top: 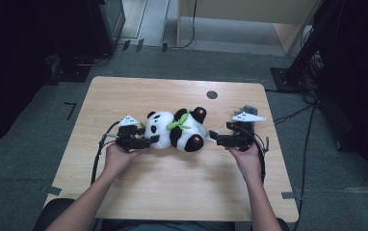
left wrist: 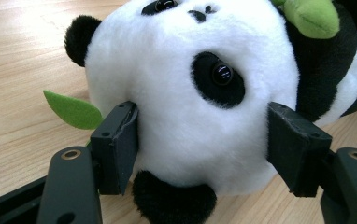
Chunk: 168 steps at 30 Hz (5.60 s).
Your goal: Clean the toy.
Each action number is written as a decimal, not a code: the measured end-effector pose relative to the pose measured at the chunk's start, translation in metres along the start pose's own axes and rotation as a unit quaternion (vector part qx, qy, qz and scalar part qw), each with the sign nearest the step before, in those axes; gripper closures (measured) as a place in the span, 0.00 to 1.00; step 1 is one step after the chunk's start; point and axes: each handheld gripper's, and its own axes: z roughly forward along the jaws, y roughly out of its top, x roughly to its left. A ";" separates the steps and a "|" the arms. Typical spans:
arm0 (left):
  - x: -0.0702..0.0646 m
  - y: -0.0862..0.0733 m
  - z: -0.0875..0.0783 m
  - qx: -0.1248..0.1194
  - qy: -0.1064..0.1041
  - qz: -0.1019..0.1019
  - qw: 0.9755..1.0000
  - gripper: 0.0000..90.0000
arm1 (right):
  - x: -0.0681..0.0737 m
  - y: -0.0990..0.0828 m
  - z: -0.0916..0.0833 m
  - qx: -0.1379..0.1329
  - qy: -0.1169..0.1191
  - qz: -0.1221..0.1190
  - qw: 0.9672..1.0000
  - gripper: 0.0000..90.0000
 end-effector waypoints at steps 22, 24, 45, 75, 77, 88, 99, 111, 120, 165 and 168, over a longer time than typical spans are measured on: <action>0.000 0.002 0.004 0.005 -0.003 0.020 1.000 0.23 | 0.038 -0.006 0.023 -0.014 0.082 -0.032 0.996 0.15; 0.000 0.002 0.004 0.004 -0.003 0.020 1.000 0.23 | 0.038 -0.009 0.025 -0.018 0.096 -0.032 0.995 0.15; 0.001 0.003 0.007 -0.002 -0.005 -0.005 1.000 0.23 | 0.067 -0.026 0.066 0.024 -0.006 -0.151 0.988 0.25; -0.010 0.003 -0.019 -0.048 -0.054 0.123 0.990 0.23 | 0.034 0.030 0.000 -0.018 0.092 0.005 0.996 0.61; -0.010 0.003 -0.017 -0.051 -0.051 0.123 0.990 0.20 | 0.036 0.030 0.001 -0.012 0.112 0.007 0.994 0.61; -0.021 0.002 -0.011 -0.088 -0.042 0.152 0.984 0.05 | 0.031 0.030 0.003 0.014 0.179 0.021 0.984 0.62; -0.023 0.001 -0.009 -0.050 -0.020 0.130 0.990 0.26 | 0.039 0.026 0.014 0.043 0.165 0.005 0.985 0.61; -0.016 0.010 -0.018 -0.027 -0.033 0.085 0.995 0.52 | 0.032 0.021 0.012 -0.021 0.148 -0.053 0.987 0.35; -0.006 0.022 -0.032 -0.041 -0.044 0.039 0.997 0.52 | 0.027 0.009 0.012 -0.029 0.153 -0.106 0.982 0.15; -0.011 0.008 -0.027 -0.060 -0.076 0.105 0.990 0.26 | 0.013 0.005 -0.002 -0.025 0.116 -0.006 0.993 0.47; -0.017 0.005 -0.025 -0.063 -0.079 0.136 0.985 0.26 | 0.016 0.005 -0.001 -0.017 0.134 -0.012 0.991 0.47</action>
